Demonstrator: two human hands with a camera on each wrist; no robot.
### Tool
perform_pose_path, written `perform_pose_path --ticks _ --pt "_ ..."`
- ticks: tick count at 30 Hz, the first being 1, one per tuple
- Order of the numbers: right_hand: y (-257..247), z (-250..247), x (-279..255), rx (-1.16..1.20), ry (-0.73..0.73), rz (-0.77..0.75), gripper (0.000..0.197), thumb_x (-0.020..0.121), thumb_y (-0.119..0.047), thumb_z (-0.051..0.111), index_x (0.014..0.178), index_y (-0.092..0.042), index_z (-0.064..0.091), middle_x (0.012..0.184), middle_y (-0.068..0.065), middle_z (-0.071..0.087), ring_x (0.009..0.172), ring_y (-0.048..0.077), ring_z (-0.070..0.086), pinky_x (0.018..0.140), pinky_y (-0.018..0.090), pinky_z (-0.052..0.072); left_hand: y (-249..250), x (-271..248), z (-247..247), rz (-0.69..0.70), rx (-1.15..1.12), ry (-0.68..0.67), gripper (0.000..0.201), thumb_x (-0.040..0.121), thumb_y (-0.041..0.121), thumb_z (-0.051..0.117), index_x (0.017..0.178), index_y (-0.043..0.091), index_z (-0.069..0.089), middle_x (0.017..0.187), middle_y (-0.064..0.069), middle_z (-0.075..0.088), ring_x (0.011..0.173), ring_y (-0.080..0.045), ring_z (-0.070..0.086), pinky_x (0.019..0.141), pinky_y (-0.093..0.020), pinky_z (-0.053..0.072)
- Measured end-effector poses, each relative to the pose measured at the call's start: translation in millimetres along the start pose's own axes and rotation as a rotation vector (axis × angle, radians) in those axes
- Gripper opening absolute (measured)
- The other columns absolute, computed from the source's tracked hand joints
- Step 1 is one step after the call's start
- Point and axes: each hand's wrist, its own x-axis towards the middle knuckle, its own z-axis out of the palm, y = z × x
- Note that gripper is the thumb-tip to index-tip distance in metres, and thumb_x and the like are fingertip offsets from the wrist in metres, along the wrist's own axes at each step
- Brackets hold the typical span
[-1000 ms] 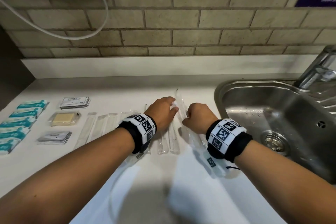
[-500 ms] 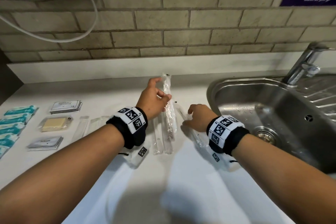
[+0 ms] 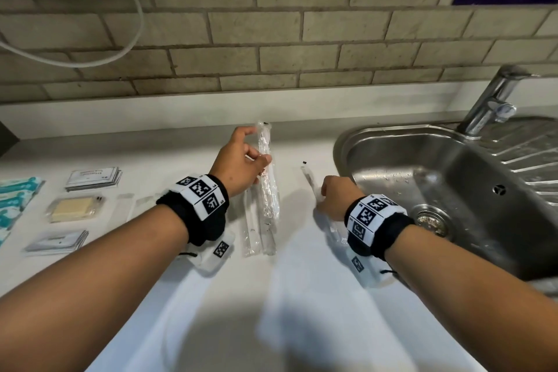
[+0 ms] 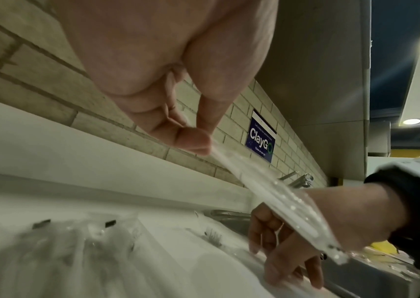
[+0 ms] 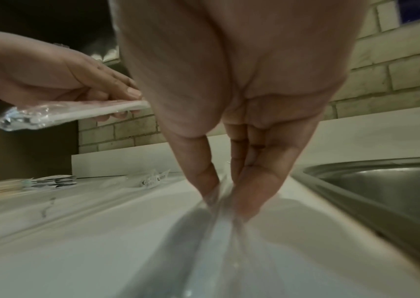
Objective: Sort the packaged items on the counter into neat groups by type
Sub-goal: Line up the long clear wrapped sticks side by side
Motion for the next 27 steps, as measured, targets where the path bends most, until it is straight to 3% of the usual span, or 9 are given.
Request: perform_pose_path --ticks 4,8,12,15,17,20,23,27 --pt "-3 3 -4 0.007 -0.012 -0.065 0.033 0.082 -0.023 0.071 0.110 -0.009 0.060 0.106 0.008 0.067 0.091 0.022 0.063 0.076 0.029 0.052 -3 -7 15 -0.073 0.097 -0.112 0.059 0.090 0.018 0.068 0.139 0.018 0.035 0.083 -0.002 0.068 0.062 -0.024 0.069 0.065 -0.035 0.058" --pt "-9 7 -7 0.071 -0.017 -0.109 0.042 0.078 -0.033 0.078 0.107 -0.008 0.061 0.102 0.007 0.066 0.092 0.024 0.066 0.080 0.034 0.055 -12 -13 38 -0.209 0.184 -0.217 0.059 0.089 0.014 0.066 0.138 0.019 0.033 0.083 -0.010 0.073 0.056 -0.022 0.067 0.064 -0.033 0.059" --pt "-11 11 -5 0.073 -0.015 -0.135 0.031 0.092 -0.034 0.059 0.105 -0.006 0.064 0.099 0.009 0.070 0.090 0.025 0.067 0.078 0.031 0.053 -18 -11 53 -0.284 0.288 -0.262 0.055 0.086 0.009 0.061 0.132 0.018 0.033 0.078 -0.016 0.073 0.054 -0.028 0.064 0.065 -0.039 0.059" --pt "-9 13 -3 0.066 0.002 -0.147 0.024 0.094 -0.022 0.053 0.111 -0.010 0.065 0.108 0.011 0.069 0.097 0.027 0.065 0.082 0.032 0.053 -20 -7 57 -0.195 0.519 -0.250 0.052 0.085 0.018 0.066 0.131 0.012 0.041 0.100 -0.012 0.070 0.089 -0.028 0.068 0.084 -0.037 0.054" --pt "-9 14 -1 0.085 0.002 -0.153 0.025 0.092 -0.020 0.057 0.116 -0.012 0.062 0.113 0.010 0.067 0.098 0.027 0.065 0.084 0.033 0.053 -19 -5 57 -0.157 0.619 -0.244 0.048 0.086 0.024 0.069 0.128 0.012 0.048 0.114 -0.011 0.065 0.105 -0.027 0.062 0.088 -0.033 0.050" --pt "-11 15 1 0.099 0.007 -0.158 0.035 0.088 -0.016 0.062 0.123 -0.014 0.055 0.115 0.011 0.065 0.098 0.028 0.064 0.083 0.033 0.053 -18 -4 57 -0.116 0.717 -0.265 0.038 0.087 0.027 0.068 0.120 0.013 0.056 0.117 -0.010 0.063 0.107 -0.027 0.060 0.085 -0.029 0.046" --pt "-14 18 2 0.088 0.013 -0.162 0.040 0.086 -0.012 0.063 0.125 -0.015 0.054 0.117 0.010 0.062 0.101 0.027 0.062 0.080 0.030 0.050 -16 -5 52 -0.064 0.767 -0.260 0.035 0.087 0.031 0.068 0.117 0.016 0.060 0.125 -0.007 0.051 0.108 -0.026 0.057 0.085 -0.030 0.044" --pt "-17 22 2 0.061 0.036 -0.165 0.040 0.086 -0.016 0.066 0.125 -0.015 0.056 0.124 0.010 0.051 0.108 0.028 0.058 0.087 0.030 0.046 -6 -16 38 0.055 0.847 -0.288 0.042 0.084 0.042 0.067 0.122 0.025 0.062 0.130 0.000 0.050 0.121 -0.023 0.042 0.096 -0.036 0.042"
